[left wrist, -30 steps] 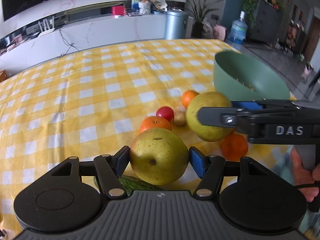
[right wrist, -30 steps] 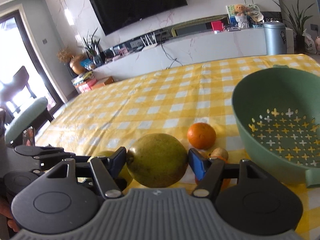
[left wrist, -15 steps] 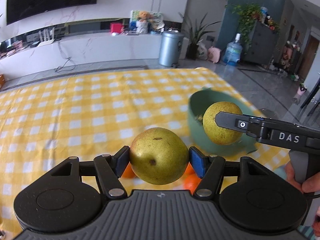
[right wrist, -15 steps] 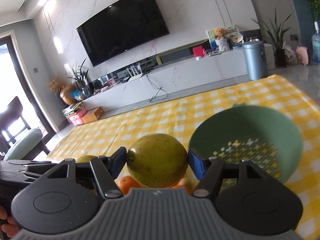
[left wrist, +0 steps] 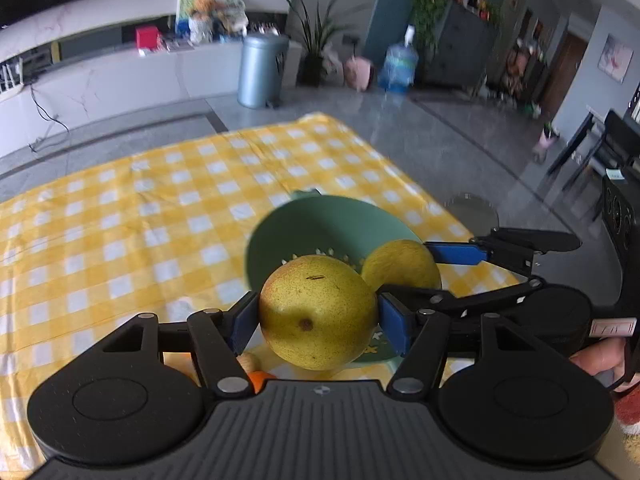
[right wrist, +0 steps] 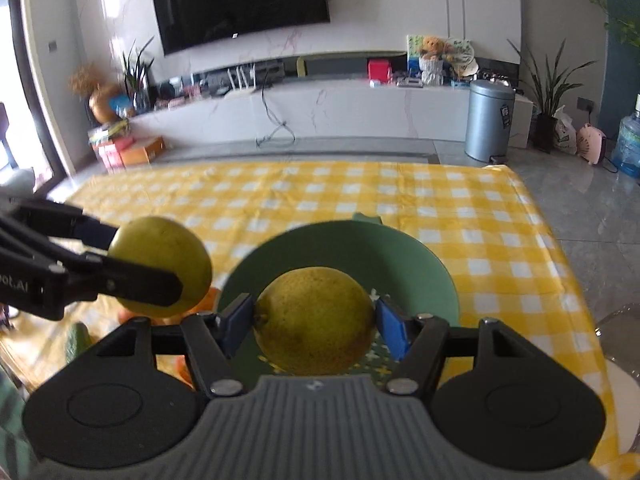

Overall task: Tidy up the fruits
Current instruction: 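Carry both pears over the green colander and open both tools to drop them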

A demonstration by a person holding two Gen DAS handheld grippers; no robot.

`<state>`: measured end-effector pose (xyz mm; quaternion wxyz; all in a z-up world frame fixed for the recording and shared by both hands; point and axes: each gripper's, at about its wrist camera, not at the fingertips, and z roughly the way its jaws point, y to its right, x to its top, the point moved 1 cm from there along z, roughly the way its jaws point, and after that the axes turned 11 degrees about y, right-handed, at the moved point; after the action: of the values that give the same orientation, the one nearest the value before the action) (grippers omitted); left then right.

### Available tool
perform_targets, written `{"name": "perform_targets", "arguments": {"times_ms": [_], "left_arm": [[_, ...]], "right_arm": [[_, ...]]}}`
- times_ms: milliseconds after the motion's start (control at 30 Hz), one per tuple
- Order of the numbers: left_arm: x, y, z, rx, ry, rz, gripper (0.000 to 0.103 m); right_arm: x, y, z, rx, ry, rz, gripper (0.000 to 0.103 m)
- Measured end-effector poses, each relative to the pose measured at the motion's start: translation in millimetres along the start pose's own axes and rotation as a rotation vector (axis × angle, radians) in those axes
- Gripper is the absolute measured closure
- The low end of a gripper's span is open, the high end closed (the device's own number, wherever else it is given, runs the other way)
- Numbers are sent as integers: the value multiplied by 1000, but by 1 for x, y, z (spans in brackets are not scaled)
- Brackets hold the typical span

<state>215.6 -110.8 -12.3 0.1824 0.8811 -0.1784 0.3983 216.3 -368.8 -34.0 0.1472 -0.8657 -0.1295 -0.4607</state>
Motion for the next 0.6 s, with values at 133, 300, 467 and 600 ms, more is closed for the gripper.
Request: {"name": "perform_targets", "arguments": {"times_ms": [133,300,467,600], "left_arm": [[1,4,28,18,-73,-1,29],[-1,9,53,14,-159,44,29],[-2,13,75,14,-223,74,29],[-3,15,86,6,-261,96,29]], "right_arm": [[-5,4,15,19,-72,-99,39],[-8,4,33,67,-162,-182,39],[-9,6,54,97,-247,-230,39],[-10,6,65,116,-304,-264,39]]}}
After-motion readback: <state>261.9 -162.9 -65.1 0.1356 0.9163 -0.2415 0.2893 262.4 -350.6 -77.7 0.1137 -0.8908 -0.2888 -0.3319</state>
